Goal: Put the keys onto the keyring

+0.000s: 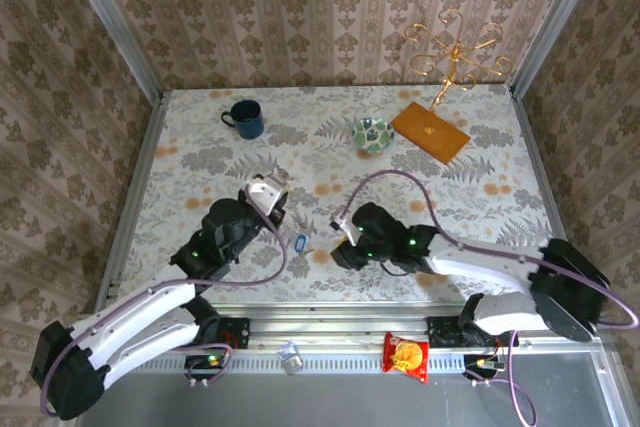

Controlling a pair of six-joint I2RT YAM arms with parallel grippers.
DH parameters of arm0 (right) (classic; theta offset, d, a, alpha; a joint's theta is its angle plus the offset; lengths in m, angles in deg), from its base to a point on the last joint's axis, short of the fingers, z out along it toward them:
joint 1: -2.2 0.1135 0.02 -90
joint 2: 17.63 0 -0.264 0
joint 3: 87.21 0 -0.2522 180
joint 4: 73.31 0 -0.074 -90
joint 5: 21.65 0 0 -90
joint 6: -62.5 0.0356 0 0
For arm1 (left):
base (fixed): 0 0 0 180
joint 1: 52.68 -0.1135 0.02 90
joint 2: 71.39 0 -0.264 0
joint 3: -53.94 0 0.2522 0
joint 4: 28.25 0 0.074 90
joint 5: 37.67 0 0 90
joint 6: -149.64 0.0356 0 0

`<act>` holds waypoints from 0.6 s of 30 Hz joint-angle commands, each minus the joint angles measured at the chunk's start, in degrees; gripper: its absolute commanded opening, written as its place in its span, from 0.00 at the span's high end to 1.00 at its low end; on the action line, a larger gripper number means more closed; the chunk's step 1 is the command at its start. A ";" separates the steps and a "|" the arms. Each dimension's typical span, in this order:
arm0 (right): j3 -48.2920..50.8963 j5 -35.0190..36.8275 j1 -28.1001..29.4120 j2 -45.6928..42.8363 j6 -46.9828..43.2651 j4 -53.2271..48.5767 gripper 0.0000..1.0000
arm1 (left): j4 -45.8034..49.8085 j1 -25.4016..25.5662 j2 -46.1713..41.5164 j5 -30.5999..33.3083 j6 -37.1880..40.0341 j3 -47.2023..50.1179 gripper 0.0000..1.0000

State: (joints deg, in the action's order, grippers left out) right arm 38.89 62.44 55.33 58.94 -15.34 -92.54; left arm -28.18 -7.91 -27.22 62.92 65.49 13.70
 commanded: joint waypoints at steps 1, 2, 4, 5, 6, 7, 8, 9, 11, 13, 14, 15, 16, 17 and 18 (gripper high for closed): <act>-7.99 1.01 0.57 7.48 6.06 -1.19 0.65 | 2.94 -1.24 -3.11 11.48 -3.17 -0.52 1.00; -11.74 1.16 0.58 10.91 8.33 -4.84 0.68 | 3.80 -1.63 -3.85 13.00 -3.70 -0.50 1.00; -18.08 1.55 0.58 16.73 11.91 -12.24 0.71 | 5.29 -2.47 -5.30 14.67 -4.21 -0.37 1.00; -22.41 -0.08 0.49 20.48 13.10 -16.25 0.71 | 6.04 -2.83 -6.01 15.19 -4.42 -0.25 1.00; -25.49 -1.78 0.45 23.02 13.30 -19.83 0.72 | 6.72 -3.02 -6.54 15.57 -4.58 -0.17 1.00; -27.87 -4.34 0.40 24.99 13.54 -21.67 0.75 | 7.38 -3.28 -7.18 15.90 -4.75 -0.02 1.00; -30.06 -6.90 0.34 27.65 14.25 -23.08 0.76 | 8.05 -3.44 -7.78 16.17 -4.91 0.09 1.00; -30.91 -8.27 0.32 29.00 15.14 -23.15 0.76 | 8.53 -3.60 -8.25 16.29 -4.96 0.24 1.00; -31.49 -10.49 0.31 30.74 16.22 -22.25 0.76 | 9.41 -3.78 -9.31 16.76 -5.16 0.70 1.00; -32.44 -9.65 -0.13 31.59 16.63 -23.43 0.75 | 10.38 -3.94 -10.25 17.29 -5.46 1.03 1.00; -32.30 -9.92 -0.52 31.78 17.19 -23.12 0.75 | 10.75 -3.95 -10.70 17.34 -5.47 1.23 1.00; -32.15 -10.31 -0.93 31.90 17.59 -22.69 0.75 | 10.93 -4.07 -11.05 17.45 -5.47 1.42 1.00; -32.16 -11.03 -1.32 32.19 17.98 -22.37 0.74 | 10.93 -4.00 -11.35 17.45 -5.50 1.66 1.00; -32.34 -11.81 -1.50 32.70 18.15 -22.15 0.74 | 11.01 -4.09 -11.67 17.52 -5.55 1.85 1.00; -32.66 -12.39 -1.62 33.15 18.18 -22.06 0.74 | 11.01 -4.08 -11.81 17.54 -5.66 1.91 1.00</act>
State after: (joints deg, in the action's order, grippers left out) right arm 8.02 53.28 54.54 90.79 0.66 -112.57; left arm -17.37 -11.54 -37.80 78.77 61.16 14.73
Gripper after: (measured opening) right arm 0.256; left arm 0.056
